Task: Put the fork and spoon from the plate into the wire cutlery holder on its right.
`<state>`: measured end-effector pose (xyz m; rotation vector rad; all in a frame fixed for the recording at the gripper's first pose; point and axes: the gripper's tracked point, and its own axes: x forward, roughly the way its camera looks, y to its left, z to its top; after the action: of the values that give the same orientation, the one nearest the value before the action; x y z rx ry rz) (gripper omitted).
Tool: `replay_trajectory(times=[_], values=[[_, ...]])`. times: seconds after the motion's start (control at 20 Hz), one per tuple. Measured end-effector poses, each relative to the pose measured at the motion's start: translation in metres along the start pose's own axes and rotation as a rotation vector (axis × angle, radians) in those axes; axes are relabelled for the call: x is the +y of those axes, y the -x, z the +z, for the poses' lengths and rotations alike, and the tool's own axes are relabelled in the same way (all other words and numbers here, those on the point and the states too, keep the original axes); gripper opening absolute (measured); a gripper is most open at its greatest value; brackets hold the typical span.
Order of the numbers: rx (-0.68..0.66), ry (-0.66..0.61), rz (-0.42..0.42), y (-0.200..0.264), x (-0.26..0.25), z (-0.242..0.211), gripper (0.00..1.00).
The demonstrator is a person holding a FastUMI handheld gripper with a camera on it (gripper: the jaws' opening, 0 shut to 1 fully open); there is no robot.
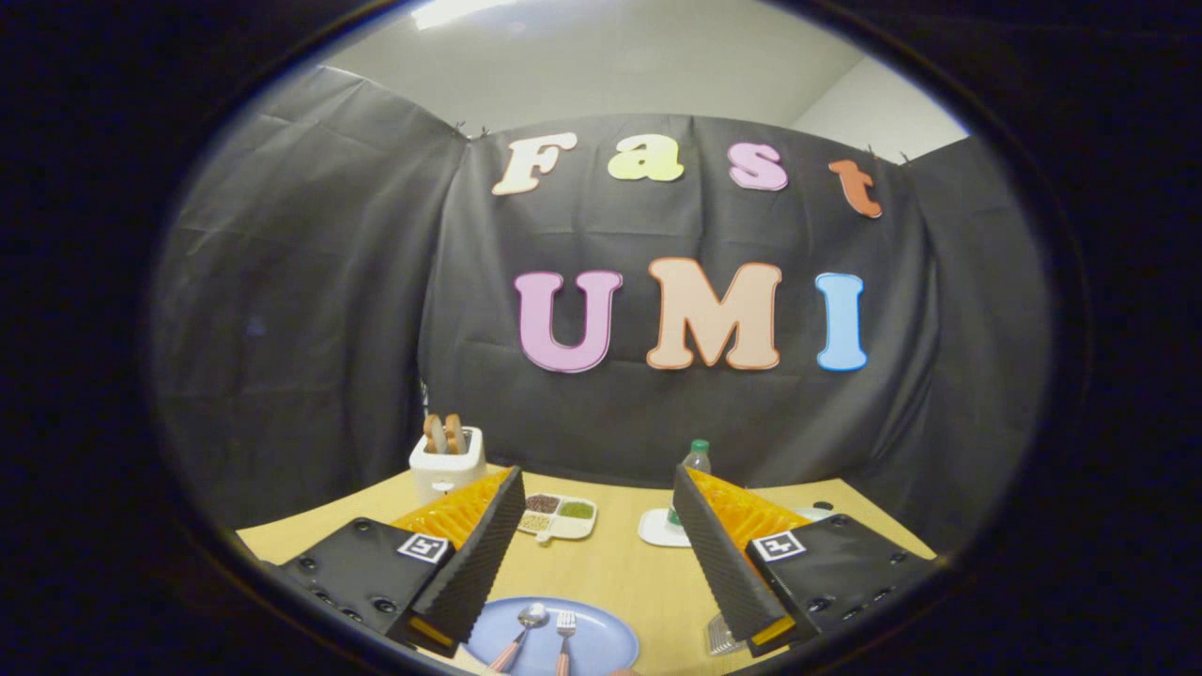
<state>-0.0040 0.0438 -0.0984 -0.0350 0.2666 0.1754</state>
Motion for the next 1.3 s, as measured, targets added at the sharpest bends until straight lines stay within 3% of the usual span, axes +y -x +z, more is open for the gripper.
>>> replay_trajectory(times=[1.3], values=[[0.599,0.072,0.118,0.022,0.015,-0.243,1.00]])
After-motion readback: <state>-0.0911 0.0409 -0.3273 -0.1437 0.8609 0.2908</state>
